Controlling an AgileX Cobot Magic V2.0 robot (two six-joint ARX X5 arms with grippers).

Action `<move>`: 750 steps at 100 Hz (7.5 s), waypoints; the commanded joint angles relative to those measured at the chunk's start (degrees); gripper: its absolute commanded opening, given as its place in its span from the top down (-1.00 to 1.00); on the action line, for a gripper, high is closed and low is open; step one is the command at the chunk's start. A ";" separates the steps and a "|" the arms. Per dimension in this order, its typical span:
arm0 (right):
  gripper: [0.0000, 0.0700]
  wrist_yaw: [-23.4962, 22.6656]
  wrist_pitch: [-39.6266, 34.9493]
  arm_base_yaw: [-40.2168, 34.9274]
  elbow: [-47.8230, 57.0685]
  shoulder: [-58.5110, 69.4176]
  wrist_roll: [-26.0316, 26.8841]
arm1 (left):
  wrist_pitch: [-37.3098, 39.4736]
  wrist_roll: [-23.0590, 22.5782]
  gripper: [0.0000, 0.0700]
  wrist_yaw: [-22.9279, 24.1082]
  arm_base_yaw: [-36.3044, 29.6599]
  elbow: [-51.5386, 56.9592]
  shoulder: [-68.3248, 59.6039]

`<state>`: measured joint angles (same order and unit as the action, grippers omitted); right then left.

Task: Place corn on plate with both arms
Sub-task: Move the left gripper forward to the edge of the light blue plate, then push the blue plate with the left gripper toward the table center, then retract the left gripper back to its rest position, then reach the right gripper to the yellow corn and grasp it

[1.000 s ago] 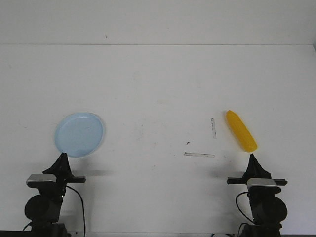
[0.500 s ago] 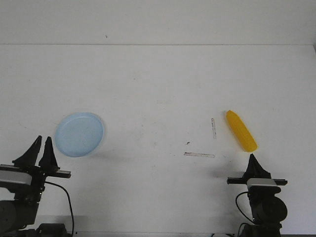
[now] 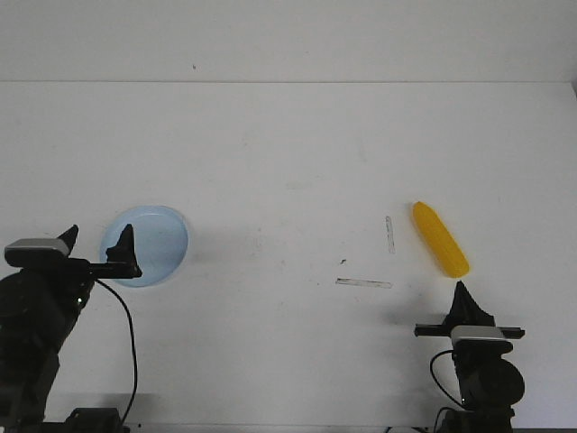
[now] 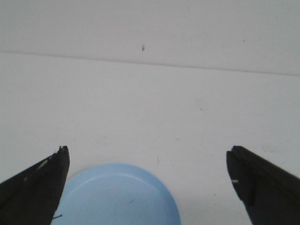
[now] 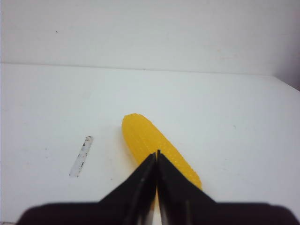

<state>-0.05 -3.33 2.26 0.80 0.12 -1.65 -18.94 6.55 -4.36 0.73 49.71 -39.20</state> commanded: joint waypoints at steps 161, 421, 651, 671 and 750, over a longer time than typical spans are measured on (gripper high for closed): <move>0.99 0.02 -0.09 -0.04 -0.07 -0.04 0.74 | -8.85 -11.47 0.22 -0.17 14.91 11.87 -51.91; 0.98 0.02 -0.11 -0.04 -0.07 -0.04 0.74 | -7.91 -5.64 1.00 -16.44 -31.26 13.00 -56.06; 0.98 4.48 -0.15 -0.04 18.99 4.83 3.06 | -1.25 -6.95 1.00 6.10 0.26 -10.93 8.92; 0.98 -1.68 -5.03 -0.07 37.03 21.88 2.78 | -1.22 -6.95 1.00 6.10 -0.39 -10.93 8.92; -0.82 -4.87 -37.05 0.02 65.70 73.44 -16.50 | -1.66 -7.19 1.00 6.10 -1.25 -10.93 8.92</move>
<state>-4.91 -40.32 2.28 65.39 71.02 -13.82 -21.04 -0.67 1.61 -0.47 38.50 -30.04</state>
